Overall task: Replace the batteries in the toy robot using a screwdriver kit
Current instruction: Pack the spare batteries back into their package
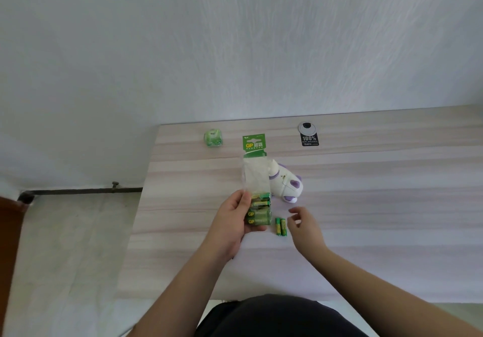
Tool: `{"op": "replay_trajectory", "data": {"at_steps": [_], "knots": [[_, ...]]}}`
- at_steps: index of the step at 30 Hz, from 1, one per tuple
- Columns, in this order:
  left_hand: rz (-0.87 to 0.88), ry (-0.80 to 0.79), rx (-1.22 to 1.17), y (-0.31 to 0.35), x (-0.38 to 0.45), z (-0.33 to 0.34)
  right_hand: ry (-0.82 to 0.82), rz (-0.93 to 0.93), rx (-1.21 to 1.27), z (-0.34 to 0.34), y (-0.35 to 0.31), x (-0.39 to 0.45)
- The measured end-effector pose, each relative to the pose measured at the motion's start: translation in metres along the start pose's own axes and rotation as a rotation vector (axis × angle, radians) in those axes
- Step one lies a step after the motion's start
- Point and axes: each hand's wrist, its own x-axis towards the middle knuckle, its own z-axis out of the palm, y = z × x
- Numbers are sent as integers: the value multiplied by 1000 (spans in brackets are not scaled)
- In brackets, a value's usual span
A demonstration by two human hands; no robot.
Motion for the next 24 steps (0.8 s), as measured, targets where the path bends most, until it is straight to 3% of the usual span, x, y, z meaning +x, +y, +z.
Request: {"op": "replay_trajectory", "data": {"at_steps": [4,16,20,24], "knots": [[-11,-1,-32,1,-3,-10,-77,74,-196,23,19,17],[0,-26,-69,8,0,-44,4,63,-487,30,31,21],[7,-85,-75,9,1,-44,102,54,-298,14,24,1],[4,-165,-103,11,2,-40,170,-106,59,-13,-18,-35]]}}
